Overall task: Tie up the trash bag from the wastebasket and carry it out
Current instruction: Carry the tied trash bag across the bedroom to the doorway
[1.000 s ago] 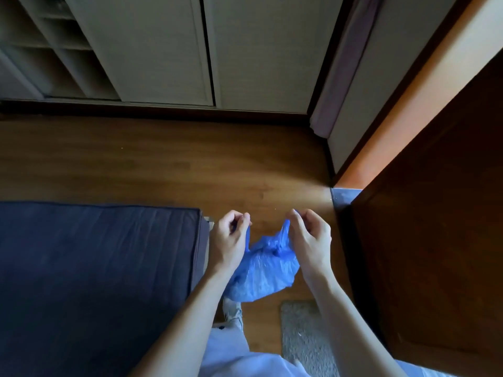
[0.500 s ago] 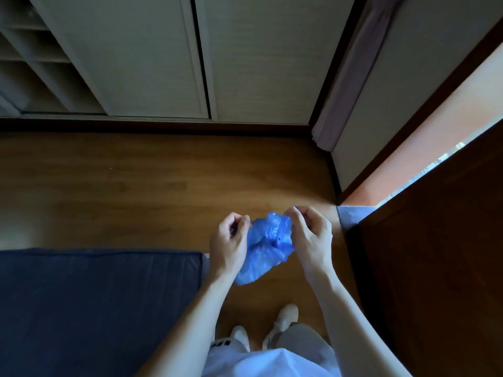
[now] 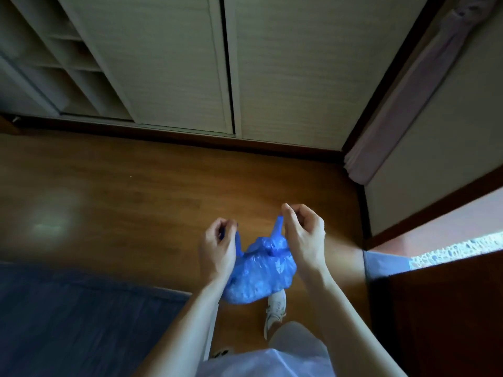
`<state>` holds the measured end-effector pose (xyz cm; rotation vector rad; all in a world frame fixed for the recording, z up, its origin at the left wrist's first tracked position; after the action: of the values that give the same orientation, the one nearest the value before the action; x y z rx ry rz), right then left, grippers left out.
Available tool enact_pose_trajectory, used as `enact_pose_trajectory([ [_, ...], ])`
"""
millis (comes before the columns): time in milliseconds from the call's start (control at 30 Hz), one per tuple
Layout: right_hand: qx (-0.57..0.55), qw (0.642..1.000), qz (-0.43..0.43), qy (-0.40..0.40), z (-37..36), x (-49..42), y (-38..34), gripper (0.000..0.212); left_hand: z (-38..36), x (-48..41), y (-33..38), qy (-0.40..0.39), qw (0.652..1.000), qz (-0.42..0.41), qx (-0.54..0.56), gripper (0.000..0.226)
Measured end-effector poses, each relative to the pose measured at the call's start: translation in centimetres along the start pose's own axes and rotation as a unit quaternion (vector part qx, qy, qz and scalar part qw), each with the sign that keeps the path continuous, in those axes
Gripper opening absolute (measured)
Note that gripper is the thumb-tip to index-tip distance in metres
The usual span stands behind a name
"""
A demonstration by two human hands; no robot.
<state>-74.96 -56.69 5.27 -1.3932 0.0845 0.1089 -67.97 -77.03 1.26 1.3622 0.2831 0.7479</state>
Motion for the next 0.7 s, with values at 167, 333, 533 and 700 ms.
enact_pose_trajectory([
  [167, -0.012, 0.998, 0.012, -0.055, -2.5, -8.6, -0.2, 0.027, -1.4, -5.0, 3.3, 0.102, 0.994, 0.036, 0.008, 0.025],
  [333, -0.021, 0.994, 0.029, -0.099, -6.1, -14.7, -0.8, 0.023, -0.4, -8.3, 4.4, 0.172, 0.984, 0.044, 0.017, 0.035],
  [533, -0.039, 0.983, 0.021, -0.178, -13.6, -17.6, -0.1, 0.033, 3.4, -10.8, 4.9, 0.227, 0.973, 0.030, 0.016, 0.033],
  [700, -0.027, 0.964, 0.030, -0.263, -21.1, -17.7, -0.7, 0.034, 7.8, -13.6, 3.5, 0.285, 0.956, 0.067, 0.031, 0.034],
])
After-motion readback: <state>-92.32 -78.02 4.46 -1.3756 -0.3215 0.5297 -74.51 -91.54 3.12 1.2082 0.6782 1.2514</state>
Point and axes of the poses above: each hand's wrist, its own x-axis away from the middle knuckle, its own z-axis out of the back of the hand, y = z × x, the point moved 9 cm from there along -x, towards the middle knuckle, and after that the axes turned 11 degrees about z, right-handed, at the moved point
